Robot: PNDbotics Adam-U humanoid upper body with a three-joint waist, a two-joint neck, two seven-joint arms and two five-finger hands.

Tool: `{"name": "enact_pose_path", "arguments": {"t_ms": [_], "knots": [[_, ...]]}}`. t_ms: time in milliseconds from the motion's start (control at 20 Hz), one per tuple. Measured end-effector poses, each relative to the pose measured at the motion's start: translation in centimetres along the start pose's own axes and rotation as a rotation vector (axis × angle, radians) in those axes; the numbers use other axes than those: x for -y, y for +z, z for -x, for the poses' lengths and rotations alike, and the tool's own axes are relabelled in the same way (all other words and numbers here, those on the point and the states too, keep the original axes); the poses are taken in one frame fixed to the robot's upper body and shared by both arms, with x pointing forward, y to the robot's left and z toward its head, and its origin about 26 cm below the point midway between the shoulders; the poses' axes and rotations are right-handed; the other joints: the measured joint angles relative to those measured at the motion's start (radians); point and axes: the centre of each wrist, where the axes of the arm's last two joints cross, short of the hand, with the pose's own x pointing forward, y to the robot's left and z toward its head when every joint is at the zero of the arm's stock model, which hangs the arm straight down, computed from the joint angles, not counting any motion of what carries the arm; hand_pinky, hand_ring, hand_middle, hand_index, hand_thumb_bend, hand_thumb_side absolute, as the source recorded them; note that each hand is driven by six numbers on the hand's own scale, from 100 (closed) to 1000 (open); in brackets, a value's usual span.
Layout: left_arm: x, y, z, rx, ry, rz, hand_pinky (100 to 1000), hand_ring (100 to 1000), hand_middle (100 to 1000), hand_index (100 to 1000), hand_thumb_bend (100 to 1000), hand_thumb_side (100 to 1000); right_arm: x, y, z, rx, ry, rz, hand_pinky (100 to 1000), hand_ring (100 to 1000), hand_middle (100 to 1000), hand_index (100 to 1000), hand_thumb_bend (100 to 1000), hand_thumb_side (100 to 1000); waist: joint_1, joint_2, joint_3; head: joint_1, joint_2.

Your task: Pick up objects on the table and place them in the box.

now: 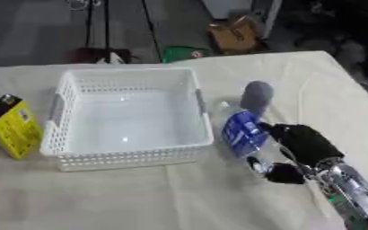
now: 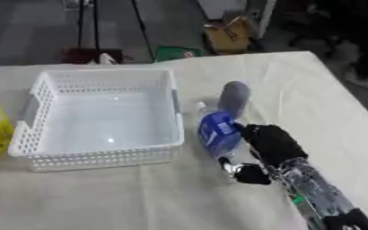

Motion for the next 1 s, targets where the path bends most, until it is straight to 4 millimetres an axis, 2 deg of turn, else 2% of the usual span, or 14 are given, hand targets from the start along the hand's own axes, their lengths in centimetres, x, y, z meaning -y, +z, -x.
{"name": "enact_pose_path", "arguments": {"t_ms": [250,400,650,1000], "knots": [[-0.01,-0.01,0.00,-0.001,0.000,0.001,958,995,983,963,100,706,0.00,-0.08,-0.07,-0.006,0.006,0.006,769,678,545,980,279,814,-0.001,0.000,0.002,-0.002,-0.001],[-0.01,-0.01,0.00,-0.002,0.000,0.001,958,995,983,963,100,707,-0.06,-0.10,-0.06,-0.010,0.006,0.006,768,674,542,980,274,814,-0.001,0.000,0.002,-0.003,-0.001],[-0.02,-0.01,0.00,-0.003,0.000,0.002,958,994,983,963,100,709,-0.07,-0.11,-0.06,-0.018,0.001,0.017,752,619,479,962,232,803,-0.001,0.001,0.002,-0.004,-0.001],[-0.09,-0.03,0.02,-0.005,0.002,-0.001,959,994,983,963,100,708,0.10,0.01,-0.14,-0.024,-0.023,0.048,746,584,433,947,228,814,0.002,0.001,-0.001,-0.004,-0.008]]}}
